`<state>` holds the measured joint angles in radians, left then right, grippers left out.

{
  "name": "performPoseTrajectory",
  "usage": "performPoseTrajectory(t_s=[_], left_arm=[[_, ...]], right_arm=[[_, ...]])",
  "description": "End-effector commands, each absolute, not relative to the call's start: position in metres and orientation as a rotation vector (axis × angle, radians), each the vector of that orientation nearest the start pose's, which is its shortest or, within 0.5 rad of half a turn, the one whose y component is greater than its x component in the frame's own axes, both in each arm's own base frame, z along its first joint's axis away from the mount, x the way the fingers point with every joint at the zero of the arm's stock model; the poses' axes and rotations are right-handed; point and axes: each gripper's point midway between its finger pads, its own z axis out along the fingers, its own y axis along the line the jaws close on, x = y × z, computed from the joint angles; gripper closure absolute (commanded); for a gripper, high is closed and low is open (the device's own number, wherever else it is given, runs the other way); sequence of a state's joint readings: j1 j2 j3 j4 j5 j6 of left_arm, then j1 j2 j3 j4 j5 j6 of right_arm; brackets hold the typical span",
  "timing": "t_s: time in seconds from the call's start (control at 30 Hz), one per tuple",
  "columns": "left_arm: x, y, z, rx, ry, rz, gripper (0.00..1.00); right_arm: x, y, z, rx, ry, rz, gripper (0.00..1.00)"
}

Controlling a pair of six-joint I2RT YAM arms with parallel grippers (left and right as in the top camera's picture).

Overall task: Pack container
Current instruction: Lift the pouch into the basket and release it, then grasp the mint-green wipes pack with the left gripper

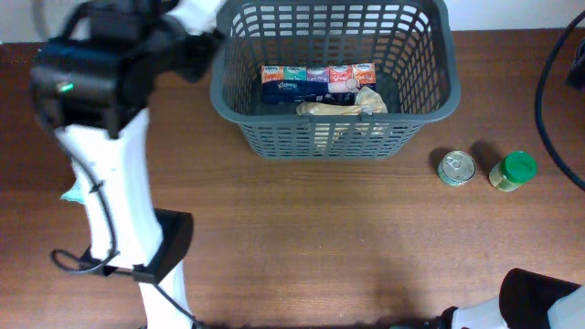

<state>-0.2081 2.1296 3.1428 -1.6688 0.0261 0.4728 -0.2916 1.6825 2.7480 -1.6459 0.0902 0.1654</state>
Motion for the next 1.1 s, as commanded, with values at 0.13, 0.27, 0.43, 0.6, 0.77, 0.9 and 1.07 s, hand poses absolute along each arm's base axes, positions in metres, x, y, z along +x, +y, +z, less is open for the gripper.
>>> performPoseTrajectory(t_s=[0.13,0.27,0.43,0.6,0.77,0.9,1.07], left_arm=[[0.451,0.06,0.313,0.328,2.587,0.122,0.42],[0.431,0.127,0.214,0.114,2.86,0.009,0.34],[0.391,0.185,0.118,-0.137,2.992,-0.142,0.3],[0.384,0.212,0.084,-0.127,2.965,-0.119,0.27],[0.391,0.242,0.077,-0.121,2.953,0.101,0.25],[0.39,0.242,0.063,-0.125,2.981,0.09,0.25],[0.378,0.238,0.035,-0.138,3.072,0.041,0.25]], right_arm=[[0.302,-0.112,0.485,0.563,2.077,-0.188,0.01],[0.302,-0.112,0.485,0.563,2.077,-0.187,0.01],[0.302,-0.112,0.485,0.563,2.077,-0.187,0.01],[0.302,-0.112,0.485,0.563,2.077,-0.187,0.01],[0.302,-0.112,0.485,0.563,2.077,-0.187,0.01],[0.302,-0.112,0.485,0.563,2.077,-0.187,0.01],[0.302,-0.112,0.485,0.563,2.077,-0.187,0.01]])
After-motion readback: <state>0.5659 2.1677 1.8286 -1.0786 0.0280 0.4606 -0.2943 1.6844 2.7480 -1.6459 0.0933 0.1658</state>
